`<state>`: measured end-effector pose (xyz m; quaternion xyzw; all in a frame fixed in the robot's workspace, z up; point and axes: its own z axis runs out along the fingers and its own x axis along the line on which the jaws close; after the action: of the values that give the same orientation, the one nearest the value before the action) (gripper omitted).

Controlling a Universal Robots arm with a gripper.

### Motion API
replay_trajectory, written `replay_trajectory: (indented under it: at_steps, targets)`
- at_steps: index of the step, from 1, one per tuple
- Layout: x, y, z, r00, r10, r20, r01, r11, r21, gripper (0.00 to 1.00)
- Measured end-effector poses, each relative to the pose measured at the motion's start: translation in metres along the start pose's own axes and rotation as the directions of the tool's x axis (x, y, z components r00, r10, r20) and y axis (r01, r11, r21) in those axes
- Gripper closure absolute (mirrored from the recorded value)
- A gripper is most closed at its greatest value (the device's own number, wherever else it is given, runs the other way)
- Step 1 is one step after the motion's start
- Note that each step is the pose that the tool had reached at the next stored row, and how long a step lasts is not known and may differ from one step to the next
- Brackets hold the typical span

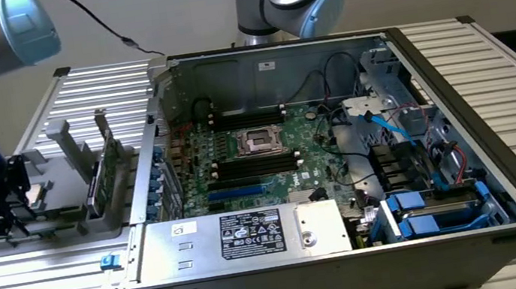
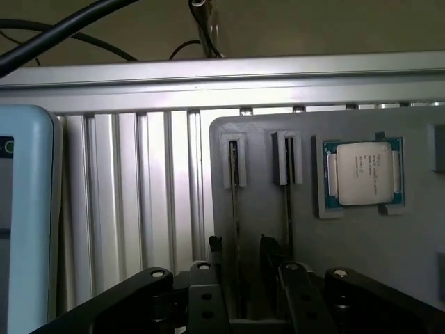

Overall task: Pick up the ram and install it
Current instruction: 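Pick up the ram and move it above insertion slot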

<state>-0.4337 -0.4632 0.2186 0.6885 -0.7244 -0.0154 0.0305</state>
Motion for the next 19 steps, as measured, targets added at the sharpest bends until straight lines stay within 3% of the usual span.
replay_trajectory:
  at_steps: [5,10,15,19]
  targets:
    - [0.0001,-0.0001,0.0011,1.0000,-0.007,-0.0003,0.007,1.0000,0.0003,0.65]
    - [0.0003,-0.0003,0.0037,0.9975,-0.071,-0.0046,0.071,0.9975,0.0014,0.65]
    - [0.0002,-0.0004,0.0063,0.9973,-0.073,-0.0047,0.073,0.9973,0.0019,0.65]
    - [0.0001,-0.0002,0.0076,0.9973,-0.073,-0.0040,0.073,0.9973,0.0080,0.65]
